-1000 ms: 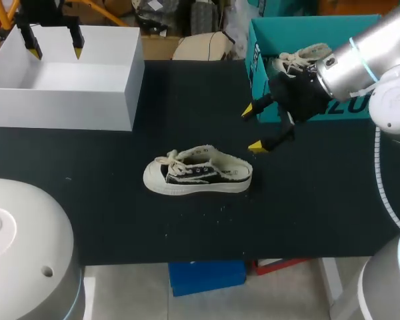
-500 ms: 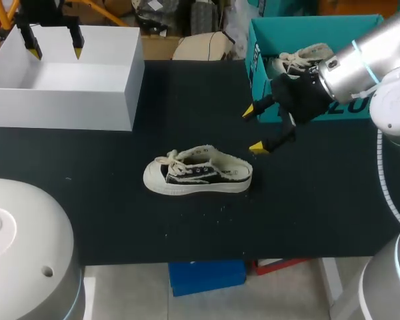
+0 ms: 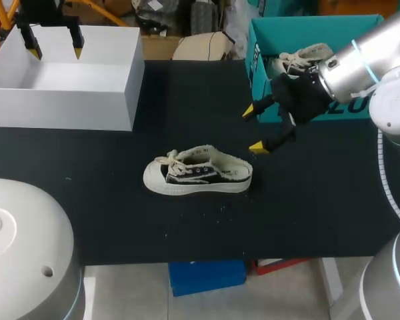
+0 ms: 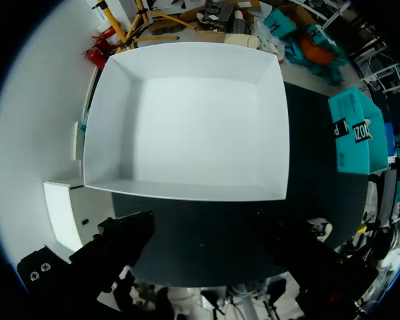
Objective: Take the shoe out of the shoebox, open the shoe tongue, remove and reinsert the insole, then place the shoe into the shoebox
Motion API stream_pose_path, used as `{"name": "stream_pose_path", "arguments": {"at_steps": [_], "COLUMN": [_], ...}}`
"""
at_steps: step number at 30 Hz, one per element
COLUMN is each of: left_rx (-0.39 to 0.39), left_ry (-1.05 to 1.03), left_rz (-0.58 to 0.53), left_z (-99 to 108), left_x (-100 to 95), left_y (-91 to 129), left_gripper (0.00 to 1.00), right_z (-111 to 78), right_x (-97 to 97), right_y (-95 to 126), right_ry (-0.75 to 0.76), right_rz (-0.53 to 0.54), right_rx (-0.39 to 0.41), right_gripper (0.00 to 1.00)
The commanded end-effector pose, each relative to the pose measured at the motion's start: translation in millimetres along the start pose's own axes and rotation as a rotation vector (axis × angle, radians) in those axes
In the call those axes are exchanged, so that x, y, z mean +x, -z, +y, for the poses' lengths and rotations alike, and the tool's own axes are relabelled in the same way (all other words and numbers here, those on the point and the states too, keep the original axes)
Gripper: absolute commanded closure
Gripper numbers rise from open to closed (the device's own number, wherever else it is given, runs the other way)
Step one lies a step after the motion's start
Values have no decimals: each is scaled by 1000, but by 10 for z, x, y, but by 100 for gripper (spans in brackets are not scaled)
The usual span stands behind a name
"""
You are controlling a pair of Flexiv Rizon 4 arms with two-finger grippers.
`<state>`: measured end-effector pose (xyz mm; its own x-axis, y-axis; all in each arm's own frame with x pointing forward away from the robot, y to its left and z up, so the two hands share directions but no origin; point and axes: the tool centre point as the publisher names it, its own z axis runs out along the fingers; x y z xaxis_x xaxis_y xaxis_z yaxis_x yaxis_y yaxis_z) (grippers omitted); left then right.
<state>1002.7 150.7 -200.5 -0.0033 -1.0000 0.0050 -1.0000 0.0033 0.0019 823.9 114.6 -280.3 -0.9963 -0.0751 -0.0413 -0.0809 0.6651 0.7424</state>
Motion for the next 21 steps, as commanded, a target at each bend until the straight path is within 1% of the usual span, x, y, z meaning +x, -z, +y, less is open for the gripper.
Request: {"name": "stream_pose_path", "arguments": {"at_steps": [1, 3, 7, 9, 11, 12, 14, 17, 20, 21], "left_rx": [-1, -1, -1, -1, -1, -1, -1, -1, -1, -1], "left_ry": [2, 2, 2, 2, 2, 2, 2, 2, 2, 2], "left_rz": [-3, -3, -3, -3, -3, -3, -3, -3, -3, -3], "left_z": [5, 5, 5, 5, 5, 5, 5, 5, 5, 5], "left_x": [6, 6, 6, 6, 6, 6, 6, 6, 6, 6], "left_y": [4, 4, 4, 4, 4, 4, 4, 4, 4, 4], "left_gripper": [0, 0, 0, 0, 0, 0, 0, 0, 0, 0], "right_z": [-62, -99, -206, -250, -282, -302, -339, -399, -475, -508], "right_x": [28, 17, -12, -19, -29, -34, -32, -4, 35, 48], "right_y": [-59, -109, -183, -252, -319, -350, -414, -476, -527, -544], "right_ry": [-13, 5, -34, -52, -58, -63, -73, -76, -80, -86], "right_rz": [-17, -17, -99, -114, -126, -126, -138, -150, -162, -162], "right_rx": [-5, 45, 98, 91, 106, 105, 76, 68, 18, 18], "right_gripper": [0, 0, 0, 0, 0, 0, 0, 0, 0, 0]}}
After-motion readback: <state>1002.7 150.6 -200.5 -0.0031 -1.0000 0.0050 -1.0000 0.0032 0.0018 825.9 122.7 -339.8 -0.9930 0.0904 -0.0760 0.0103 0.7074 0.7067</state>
